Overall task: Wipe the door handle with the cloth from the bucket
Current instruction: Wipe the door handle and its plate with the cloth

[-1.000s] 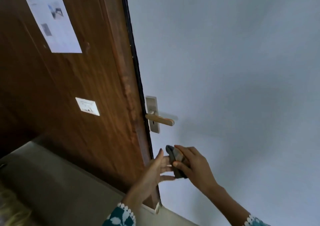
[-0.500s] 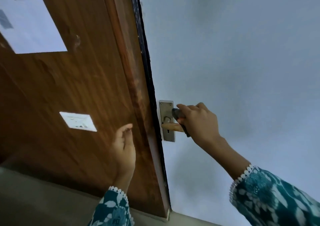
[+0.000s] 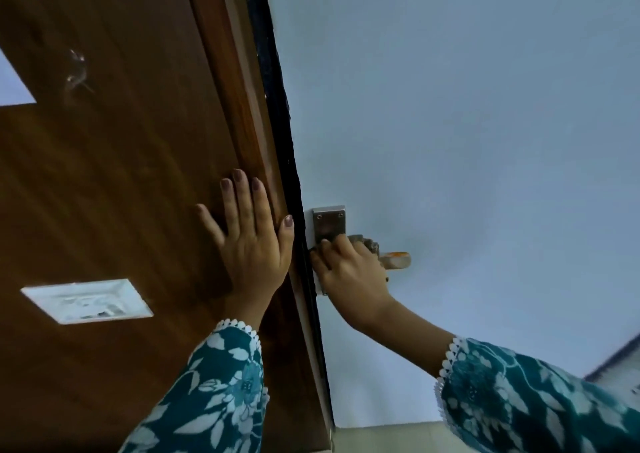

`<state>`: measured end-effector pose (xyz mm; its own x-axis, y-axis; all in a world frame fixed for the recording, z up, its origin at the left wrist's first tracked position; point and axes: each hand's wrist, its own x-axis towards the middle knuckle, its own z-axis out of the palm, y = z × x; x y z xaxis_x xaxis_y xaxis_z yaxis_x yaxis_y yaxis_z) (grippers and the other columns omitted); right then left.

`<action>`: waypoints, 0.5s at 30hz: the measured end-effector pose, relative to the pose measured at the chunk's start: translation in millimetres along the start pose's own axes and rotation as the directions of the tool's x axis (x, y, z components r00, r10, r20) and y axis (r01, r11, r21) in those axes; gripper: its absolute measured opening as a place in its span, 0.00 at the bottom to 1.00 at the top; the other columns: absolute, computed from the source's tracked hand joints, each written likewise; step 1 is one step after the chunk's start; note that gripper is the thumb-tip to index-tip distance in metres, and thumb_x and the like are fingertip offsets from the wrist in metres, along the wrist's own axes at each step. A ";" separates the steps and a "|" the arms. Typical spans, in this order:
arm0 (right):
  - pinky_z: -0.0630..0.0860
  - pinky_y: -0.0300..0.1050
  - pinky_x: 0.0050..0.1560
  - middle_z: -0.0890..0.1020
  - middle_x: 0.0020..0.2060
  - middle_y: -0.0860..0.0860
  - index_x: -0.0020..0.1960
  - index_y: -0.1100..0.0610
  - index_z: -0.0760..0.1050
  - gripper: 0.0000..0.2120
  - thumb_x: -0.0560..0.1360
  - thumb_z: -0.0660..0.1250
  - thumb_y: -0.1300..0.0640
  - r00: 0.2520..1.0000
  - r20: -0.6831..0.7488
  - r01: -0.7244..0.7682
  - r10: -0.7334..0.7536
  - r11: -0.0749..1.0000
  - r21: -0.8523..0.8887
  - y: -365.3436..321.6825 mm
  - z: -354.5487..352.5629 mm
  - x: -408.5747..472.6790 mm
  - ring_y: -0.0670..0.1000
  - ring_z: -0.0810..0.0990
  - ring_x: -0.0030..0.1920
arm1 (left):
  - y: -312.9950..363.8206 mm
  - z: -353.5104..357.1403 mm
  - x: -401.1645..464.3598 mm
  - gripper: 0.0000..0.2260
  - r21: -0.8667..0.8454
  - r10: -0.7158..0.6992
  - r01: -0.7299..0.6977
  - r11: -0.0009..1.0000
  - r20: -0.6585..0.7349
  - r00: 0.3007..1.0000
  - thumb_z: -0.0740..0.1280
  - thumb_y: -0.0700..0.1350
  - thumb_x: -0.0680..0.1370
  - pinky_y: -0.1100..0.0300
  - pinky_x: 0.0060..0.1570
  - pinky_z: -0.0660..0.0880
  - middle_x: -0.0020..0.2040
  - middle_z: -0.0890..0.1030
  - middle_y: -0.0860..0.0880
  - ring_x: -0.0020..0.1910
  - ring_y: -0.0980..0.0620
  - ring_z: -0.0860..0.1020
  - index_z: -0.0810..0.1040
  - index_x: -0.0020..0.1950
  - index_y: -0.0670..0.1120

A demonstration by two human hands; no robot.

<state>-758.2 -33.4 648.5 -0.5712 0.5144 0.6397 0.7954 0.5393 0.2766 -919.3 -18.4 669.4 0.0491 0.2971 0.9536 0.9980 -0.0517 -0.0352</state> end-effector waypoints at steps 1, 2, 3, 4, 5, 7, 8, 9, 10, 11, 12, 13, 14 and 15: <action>0.76 0.47 0.38 0.84 0.44 0.54 0.51 0.58 0.82 0.16 0.73 0.56 0.63 1.000 -0.002 -0.008 0.008 1.000 0.001 1.2 1.3 -1.8 0.55 0.79 0.43 | -0.2 1.0 -0.9 0.29 -0.006 0.005 -0.005 1.000 -0.020 1.000 0.54 0.51 0.82 0.39 0.72 0.42 0.74 0.58 0.39 0.77 0.49 0.44 0.44 0.78 0.45; 0.77 0.47 0.39 0.84 0.46 0.53 0.52 0.57 0.81 0.16 0.72 0.57 0.62 1.000 -0.002 -0.020 0.020 1.000 0.016 3.3 2.0 -4.0 0.55 0.79 0.44 | -0.3 1.5 -1.0 0.29 -0.016 0.013 -0.013 1.000 -0.036 0.999 0.54 0.51 0.82 0.39 0.72 0.43 0.74 0.58 0.40 0.77 0.49 0.45 0.44 0.78 0.45; 0.76 0.47 0.40 0.84 0.47 0.52 0.54 0.56 0.81 0.16 0.72 0.59 0.62 0.999 -0.004 -0.037 0.037 0.999 0.030 5.8 3.0 -6.6 0.55 0.79 0.45 | -0.8 2.0 -1.3 0.29 -0.028 0.022 -0.024 0.999 -0.044 0.999 0.55 0.51 0.82 0.39 0.72 0.43 0.74 0.57 0.41 0.77 0.49 0.45 0.44 0.78 0.45; 0.76 0.47 0.40 0.84 0.47 0.51 0.54 0.55 0.80 0.15 0.71 0.60 0.62 0.998 0.000 -0.065 0.065 0.997 0.047 8.2 3.3 -8.9 0.55 0.79 0.45 | -1.5 2.3 -1.8 0.29 -0.040 0.033 -0.035 0.999 -0.048 0.998 0.55 0.51 0.82 0.38 0.71 0.43 0.76 0.55 0.43 0.77 0.49 0.45 0.44 0.78 0.45; 0.75 0.47 0.39 0.84 0.45 0.49 0.53 0.54 0.81 0.14 0.70 0.63 0.62 0.995 0.006 -0.103 0.103 0.993 0.058 10.6 4.4 -10.8 0.55 0.79 0.44 | -2.2 2.9 -2.3 0.29 -0.046 0.045 -0.047 0.998 -0.050 0.998 0.55 0.51 0.82 0.38 0.71 0.44 0.77 0.52 0.44 0.77 0.49 0.45 0.45 0.78 0.45; 0.73 0.45 0.38 0.85 0.41 0.47 0.50 0.53 0.81 0.13 0.66 0.72 0.61 0.978 0.015 -0.210 0.210 0.975 0.078 13.1 6.0 -11.1 0.54 0.79 0.41 | -3.2 3.7 -3.1 0.29 -0.049 0.055 -0.057 0.997 -0.044 0.998 0.55 0.51 0.82 0.39 0.71 0.43 0.79 0.44 0.47 0.77 0.49 0.45 0.45 0.78 0.45; 0.72 0.43 0.36 0.84 0.38 0.46 0.48 0.53 0.82 0.14 0.63 0.75 0.61 0.964 0.014 -0.265 0.265 0.960 0.088 12.4 6.2 -9.6 0.53 0.78 0.39 | -3.8 4.2 -3.3 0.29 -0.050 0.054 -0.056 0.997 -0.042 0.998 0.55 0.51 0.82 0.39 0.72 0.42 0.79 0.42 0.49 0.77 0.49 0.45 0.45 0.78 0.45; 0.71 0.42 0.35 0.84 0.35 0.46 0.45 0.53 0.82 0.13 0.62 0.76 0.62 0.953 -0.005 -0.302 0.304 0.948 0.099 10.1 6.7 -7.1 0.53 0.77 0.37 | -4.3 4.4 -3.4 0.29 -0.049 0.051 -0.053 0.997 -0.043 0.998 0.55 0.51 0.82 0.39 0.72 0.42 0.79 0.41 0.50 0.77 0.49 0.45 0.45 0.78 0.45; 0.70 0.42 0.34 0.84 0.34 0.46 0.43 0.54 0.82 0.11 0.62 0.75 0.63 0.945 -0.040 -0.318 0.325 0.941 0.118 6.2 6.7 -3.4 0.53 0.77 0.36 | -4.4 4.6 -3.5 0.29 -0.048 0.049 -0.051 0.998 -0.045 0.998 0.55 0.51 0.82 0.39 0.71 0.42 0.79 0.41 0.50 0.77 0.49 0.45 0.46 0.78 0.45; 0.71 0.42 0.33 0.84 0.34 0.47 0.44 0.54 0.82 0.10 0.64 0.74 0.63 0.941 -0.078 -0.316 0.330 0.938 0.145 0.8 7.0 1.6 0.53 0.76 0.35 | -4.4 4.8 -3.7 0.29 -0.049 0.049 -0.051 0.998 -0.044 0.998 0.55 0.51 0.82 0.38 0.71 0.43 0.79 0.41 0.50 0.77 0.49 0.45 0.46 0.78 0.45; 0.73 0.44 0.34 0.84 0.36 0.48 0.45 0.55 0.82 0.08 0.67 0.73 0.62 0.941 -0.107 -0.301 0.322 0.938 0.173 -5.8 6.5 7.6 0.54 0.77 0.36 | -4.4 4.8 -3.8 0.29 -0.053 0.050 -0.052 0.997 -0.042 0.998 0.55 0.51 0.81 0.38 0.71 0.43 0.79 0.41 0.49 0.77 0.49 0.45 0.45 0.78 0.44; 0.74 0.45 0.35 0.85 0.39 0.49 0.48 0.56 0.82 0.08 0.70 0.71 0.61 0.944 -0.123 -0.280 0.306 0.940 0.196 -12.4 7.1 13.5 0.54 0.78 0.38 | -4.6 5.0 -4.1 0.30 -0.056 0.052 -0.055 0.997 -0.042 0.998 0.56 0.51 0.81 0.38 0.71 0.43 0.79 0.41 0.49 0.77 0.48 0.45 0.45 0.78 0.44; 0.75 0.46 0.37 0.85 0.41 0.50 0.50 0.57 0.82 0.08 0.72 0.70 0.59 0.948 -0.133 -0.259 0.290 0.943 0.209 -17.3 7.5 18.5 0.54 0.79 0.40 | -5.0 5.1 -4.2 0.30 -0.059 0.055 -0.058 0.997 -0.044 0.997 0.56 0.50 0.81 0.38 0.71 0.43 0.79 0.41 0.49 0.77 0.48 0.45 0.45 0.78 0.44; 0.76 0.47 0.38 0.85 0.43 0.51 0.51 0.57 0.82 0.08 0.73 0.68 0.59 0.951 -0.140 -0.243 0.276 0.946 0.216 -18.4 7.5 22.1 0.54 0.79 0.42 | -5.2 5.3 -4.2 0.30 -0.060 0.057 -0.060 0.996 -0.047 0.997 0.56 0.50 0.81 0.38 0.71 0.43 0.79 0.41 0.49 0.77 0.48 0.45 0.45 0.78 0.44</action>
<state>-786.9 -27.0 652.2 -0.2948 0.5449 0.7849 0.8471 0.5292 -0.0492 -924.5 -14.3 664.0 0.1045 0.2483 0.9630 0.9891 -0.1266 -0.0747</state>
